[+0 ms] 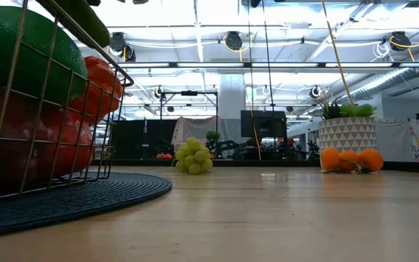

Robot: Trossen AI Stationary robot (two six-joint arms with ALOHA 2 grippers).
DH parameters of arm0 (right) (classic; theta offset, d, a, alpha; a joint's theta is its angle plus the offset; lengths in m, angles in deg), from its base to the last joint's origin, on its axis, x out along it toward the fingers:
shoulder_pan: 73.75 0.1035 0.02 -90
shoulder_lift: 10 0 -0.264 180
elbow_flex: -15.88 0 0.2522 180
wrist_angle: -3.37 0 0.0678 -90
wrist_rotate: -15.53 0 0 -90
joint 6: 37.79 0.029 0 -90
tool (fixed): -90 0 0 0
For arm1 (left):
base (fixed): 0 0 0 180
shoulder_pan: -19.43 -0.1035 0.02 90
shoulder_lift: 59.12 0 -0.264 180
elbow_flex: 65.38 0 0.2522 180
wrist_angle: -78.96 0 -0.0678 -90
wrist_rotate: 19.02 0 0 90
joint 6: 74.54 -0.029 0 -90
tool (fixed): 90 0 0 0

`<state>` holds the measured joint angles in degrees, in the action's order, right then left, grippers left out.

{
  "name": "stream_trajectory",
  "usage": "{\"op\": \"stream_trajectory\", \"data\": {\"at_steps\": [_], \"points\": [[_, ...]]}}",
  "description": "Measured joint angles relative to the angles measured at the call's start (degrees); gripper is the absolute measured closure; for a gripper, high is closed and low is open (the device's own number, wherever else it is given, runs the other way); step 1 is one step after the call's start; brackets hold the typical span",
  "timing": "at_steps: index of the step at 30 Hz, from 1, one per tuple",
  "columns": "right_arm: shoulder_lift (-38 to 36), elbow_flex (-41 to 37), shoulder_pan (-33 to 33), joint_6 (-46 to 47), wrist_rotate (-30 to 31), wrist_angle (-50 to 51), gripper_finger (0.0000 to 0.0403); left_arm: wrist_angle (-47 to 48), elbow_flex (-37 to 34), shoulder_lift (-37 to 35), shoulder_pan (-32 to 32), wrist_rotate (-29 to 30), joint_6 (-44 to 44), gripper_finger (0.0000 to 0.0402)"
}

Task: Build produce basket
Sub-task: Put the cucumber into the gold wire basket, then put the tangerines into the gold wire basket

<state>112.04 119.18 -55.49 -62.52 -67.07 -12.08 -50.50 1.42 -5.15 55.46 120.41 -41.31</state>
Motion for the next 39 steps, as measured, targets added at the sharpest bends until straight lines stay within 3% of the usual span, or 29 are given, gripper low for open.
{"op": "stream_trajectory", "data": {"at_steps": [13, 19, 28, 32, 39], "points": [[0.0, 0.0, -0.6, 4.5, -0.1, 0.8, 0.0163, 0.0, 0.0, 0.0, 0.0, -0.1, -0.5, 0.0128], [-2.8, -0.1, 0.2, 8.5, 1.9, 4.1, 0.0145, -0.3, 0.0, 0.0, 0.4, -1.1, -0.2, 0.0128], [-14.9, -0.2, 3.3, 21.8, 1.8, 33.7, 0.0149, -0.4, 0.0, 0.0, 2.8, -1.2, 0.0, 0.0128], [-19.1, -4.0, 4.8, 31.1, 2.9, 41.4, 0.0149, -0.4, 0.0, 0.0, 2.9, -1.2, -0.3, 0.0128], [-27.1, -19.4, 7.8, 47.0, 15.9, 41.6, 0.0149, -0.5, 0.0, 0.1, 2.5, -0.9, -0.1, 0.0128]]}}
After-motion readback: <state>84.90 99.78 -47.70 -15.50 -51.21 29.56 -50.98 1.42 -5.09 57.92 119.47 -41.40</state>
